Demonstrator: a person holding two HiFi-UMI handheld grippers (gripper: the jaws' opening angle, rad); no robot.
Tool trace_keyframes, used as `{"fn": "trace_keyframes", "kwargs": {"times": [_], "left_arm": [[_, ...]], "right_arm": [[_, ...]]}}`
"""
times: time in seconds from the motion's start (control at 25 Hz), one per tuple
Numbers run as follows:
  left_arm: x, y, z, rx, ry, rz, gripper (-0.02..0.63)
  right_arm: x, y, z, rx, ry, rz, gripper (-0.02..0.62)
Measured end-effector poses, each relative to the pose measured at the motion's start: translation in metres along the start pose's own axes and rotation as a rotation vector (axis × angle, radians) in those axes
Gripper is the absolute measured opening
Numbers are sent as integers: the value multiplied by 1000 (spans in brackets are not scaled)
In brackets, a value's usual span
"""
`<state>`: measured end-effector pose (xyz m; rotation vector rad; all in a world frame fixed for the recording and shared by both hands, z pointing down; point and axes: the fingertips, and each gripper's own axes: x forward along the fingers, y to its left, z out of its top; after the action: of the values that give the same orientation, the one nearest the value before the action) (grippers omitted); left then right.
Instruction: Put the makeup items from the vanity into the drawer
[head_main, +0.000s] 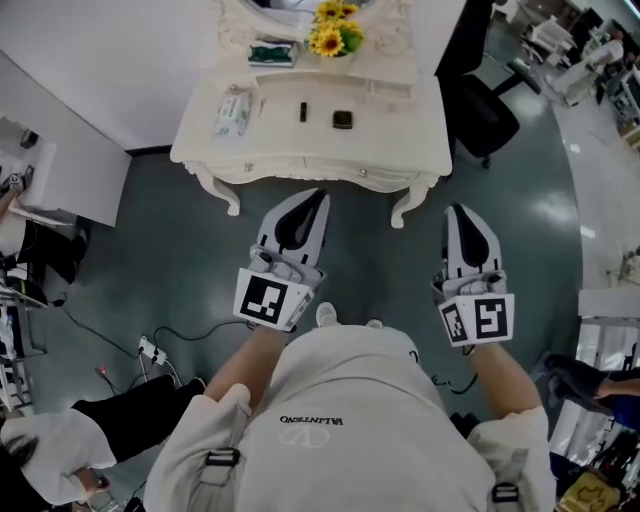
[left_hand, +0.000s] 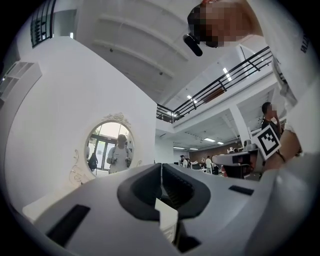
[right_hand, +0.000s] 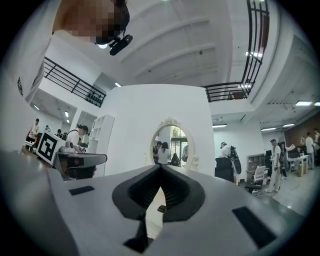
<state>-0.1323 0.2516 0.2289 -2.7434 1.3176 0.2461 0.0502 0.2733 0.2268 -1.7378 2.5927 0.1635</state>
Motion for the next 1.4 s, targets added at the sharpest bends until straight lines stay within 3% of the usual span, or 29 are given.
{"fn": "trace_keyframes", "kwargs": {"times": [0.52, 0.96, 1.4], "left_arm": [[13, 22, -23, -67, 15, -43, 14], [72, 32, -46, -51, 56, 5, 23], [149, 50, -79, -36, 101, 90, 23]], "right_arm": [[36, 18, -2, -25, 3, 20, 9], [83, -29, -22, 9, 7, 74, 9], [147, -84, -54, 51, 43, 195, 9]]}}
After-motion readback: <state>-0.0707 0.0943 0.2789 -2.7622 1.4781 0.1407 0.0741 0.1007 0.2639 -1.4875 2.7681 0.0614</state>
